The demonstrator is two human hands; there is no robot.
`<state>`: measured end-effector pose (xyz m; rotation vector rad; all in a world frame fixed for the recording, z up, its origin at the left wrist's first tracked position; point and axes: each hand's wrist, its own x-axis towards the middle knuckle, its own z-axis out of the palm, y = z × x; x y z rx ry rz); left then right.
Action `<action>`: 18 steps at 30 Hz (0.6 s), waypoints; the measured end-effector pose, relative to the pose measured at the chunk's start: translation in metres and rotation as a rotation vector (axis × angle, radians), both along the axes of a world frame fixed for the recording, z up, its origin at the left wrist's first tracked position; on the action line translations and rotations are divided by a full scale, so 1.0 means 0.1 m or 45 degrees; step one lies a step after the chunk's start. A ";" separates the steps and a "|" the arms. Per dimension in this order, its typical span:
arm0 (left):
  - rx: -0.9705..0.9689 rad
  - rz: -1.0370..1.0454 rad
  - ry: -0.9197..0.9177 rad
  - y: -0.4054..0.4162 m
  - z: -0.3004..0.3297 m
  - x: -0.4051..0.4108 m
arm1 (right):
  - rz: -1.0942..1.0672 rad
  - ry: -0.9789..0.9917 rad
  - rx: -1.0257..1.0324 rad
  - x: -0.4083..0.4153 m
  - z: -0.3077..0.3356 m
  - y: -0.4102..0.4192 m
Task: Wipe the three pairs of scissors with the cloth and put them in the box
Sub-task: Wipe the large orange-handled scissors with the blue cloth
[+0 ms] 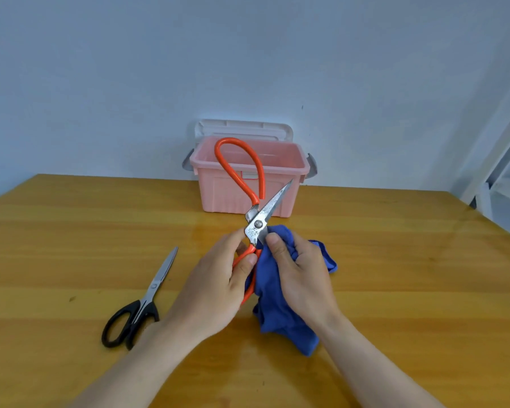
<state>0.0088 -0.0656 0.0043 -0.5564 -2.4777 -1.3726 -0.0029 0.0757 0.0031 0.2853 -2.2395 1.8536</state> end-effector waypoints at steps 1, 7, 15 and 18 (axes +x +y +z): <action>0.004 0.012 -0.014 -0.02 -0.01 -0.02 | -0.020 -0.002 0.026 -0.02 -0.01 0.01; -0.009 0.046 -0.075 -0.08 -0.03 -0.05 | -0.192 -0.013 0.137 -0.11 0.02 0.14; -0.030 0.113 -0.014 -0.15 -0.08 -0.10 | -0.311 0.019 0.143 -0.17 0.10 0.40; -0.031 0.135 0.004 -0.18 -0.06 -0.12 | -0.513 0.029 0.153 -0.20 0.15 0.52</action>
